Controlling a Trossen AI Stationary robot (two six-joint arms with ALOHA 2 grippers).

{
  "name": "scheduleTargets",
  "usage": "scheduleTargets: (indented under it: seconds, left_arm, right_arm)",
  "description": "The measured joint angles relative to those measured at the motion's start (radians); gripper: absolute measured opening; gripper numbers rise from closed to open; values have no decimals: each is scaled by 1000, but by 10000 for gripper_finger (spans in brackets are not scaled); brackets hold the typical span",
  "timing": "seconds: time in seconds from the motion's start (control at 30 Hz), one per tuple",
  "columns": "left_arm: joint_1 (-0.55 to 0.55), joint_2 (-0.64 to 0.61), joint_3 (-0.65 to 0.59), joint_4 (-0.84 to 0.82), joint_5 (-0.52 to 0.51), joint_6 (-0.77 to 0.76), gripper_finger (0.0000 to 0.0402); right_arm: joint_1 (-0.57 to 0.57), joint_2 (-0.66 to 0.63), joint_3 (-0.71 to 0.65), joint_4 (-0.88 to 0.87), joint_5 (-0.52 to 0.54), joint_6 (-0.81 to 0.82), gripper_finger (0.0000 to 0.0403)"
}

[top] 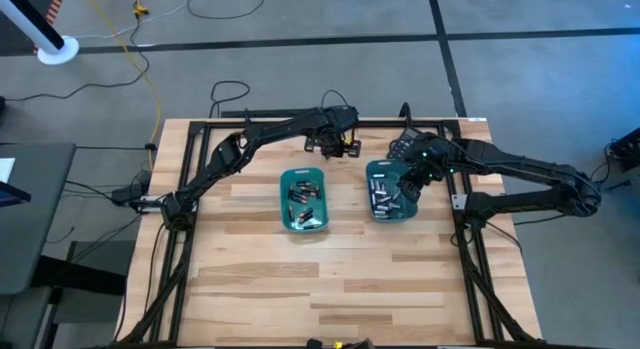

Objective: Sort batteries
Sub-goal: Put the black battery into the blue bin

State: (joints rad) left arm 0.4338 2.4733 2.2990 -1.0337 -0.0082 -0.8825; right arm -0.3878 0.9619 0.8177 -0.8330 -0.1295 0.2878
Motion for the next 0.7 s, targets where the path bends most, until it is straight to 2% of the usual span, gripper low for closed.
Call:
scheduleTargets:
  seconds: [0.7]
  left_arm:
    - [-8, 0, 0, -1, 6, 1, 0]
  right_arm:
    - [0, 0, 0, 0, 0, 3, 122]
